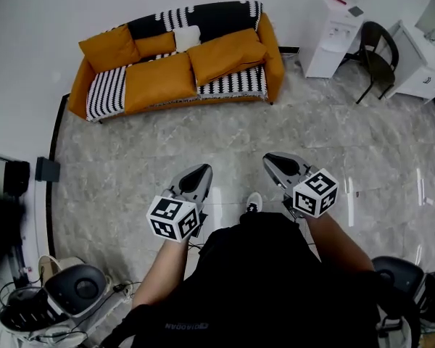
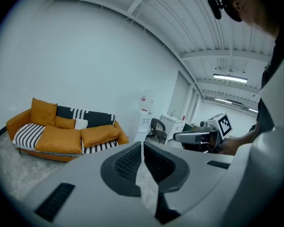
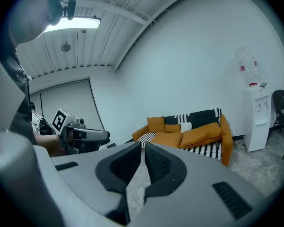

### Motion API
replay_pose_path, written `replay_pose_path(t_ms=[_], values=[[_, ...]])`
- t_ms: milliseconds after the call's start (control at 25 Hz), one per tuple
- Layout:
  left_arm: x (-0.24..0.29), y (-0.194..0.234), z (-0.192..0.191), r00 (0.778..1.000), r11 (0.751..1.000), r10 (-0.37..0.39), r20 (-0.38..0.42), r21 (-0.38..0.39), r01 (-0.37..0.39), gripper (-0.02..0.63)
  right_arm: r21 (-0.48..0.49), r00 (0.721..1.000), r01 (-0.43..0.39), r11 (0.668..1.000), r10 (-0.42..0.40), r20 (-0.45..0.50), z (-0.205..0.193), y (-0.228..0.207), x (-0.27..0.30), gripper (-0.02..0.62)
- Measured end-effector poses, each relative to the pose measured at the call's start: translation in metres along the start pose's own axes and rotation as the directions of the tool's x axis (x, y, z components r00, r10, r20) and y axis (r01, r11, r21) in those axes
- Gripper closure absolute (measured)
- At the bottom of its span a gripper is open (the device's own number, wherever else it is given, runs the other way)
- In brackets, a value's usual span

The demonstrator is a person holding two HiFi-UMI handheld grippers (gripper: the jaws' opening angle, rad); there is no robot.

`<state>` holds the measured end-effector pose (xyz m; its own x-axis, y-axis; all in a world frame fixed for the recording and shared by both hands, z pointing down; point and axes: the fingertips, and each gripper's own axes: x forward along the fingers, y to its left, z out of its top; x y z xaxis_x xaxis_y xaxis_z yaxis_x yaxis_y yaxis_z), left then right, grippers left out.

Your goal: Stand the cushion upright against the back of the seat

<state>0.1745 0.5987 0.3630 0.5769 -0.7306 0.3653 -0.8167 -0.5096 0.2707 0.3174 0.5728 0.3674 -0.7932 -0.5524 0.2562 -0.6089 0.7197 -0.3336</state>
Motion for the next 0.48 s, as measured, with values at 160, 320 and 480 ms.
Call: replay_pose_path(t_ms=[160, 320, 480], values=[[0.039, 0.020, 0.025, 1.000, 1.000, 0.011, -0.006, -0.002, -0.011, 0.577, -0.019, 1.000, -0.017, 1.000, 0.017, 0.009, 0.029, -0.035, 0.021, 0.557], [0.074, 0.038, 0.047, 1.000, 1.000, 0.023, -0.006, 0.006, -0.023, 0.577, -0.016, 1.000, -0.023, 1.000, 0.023, 0.007, 0.043, -0.068, 0.038, 0.557], [0.094, 0.046, 0.053, 0.999, 1.000, 0.022, -0.032, 0.018, -0.022, 0.577, -0.005, 1.000, -0.012, 1.000, 0.012, 0.013, 0.050, -0.090, 0.044, 0.557]])
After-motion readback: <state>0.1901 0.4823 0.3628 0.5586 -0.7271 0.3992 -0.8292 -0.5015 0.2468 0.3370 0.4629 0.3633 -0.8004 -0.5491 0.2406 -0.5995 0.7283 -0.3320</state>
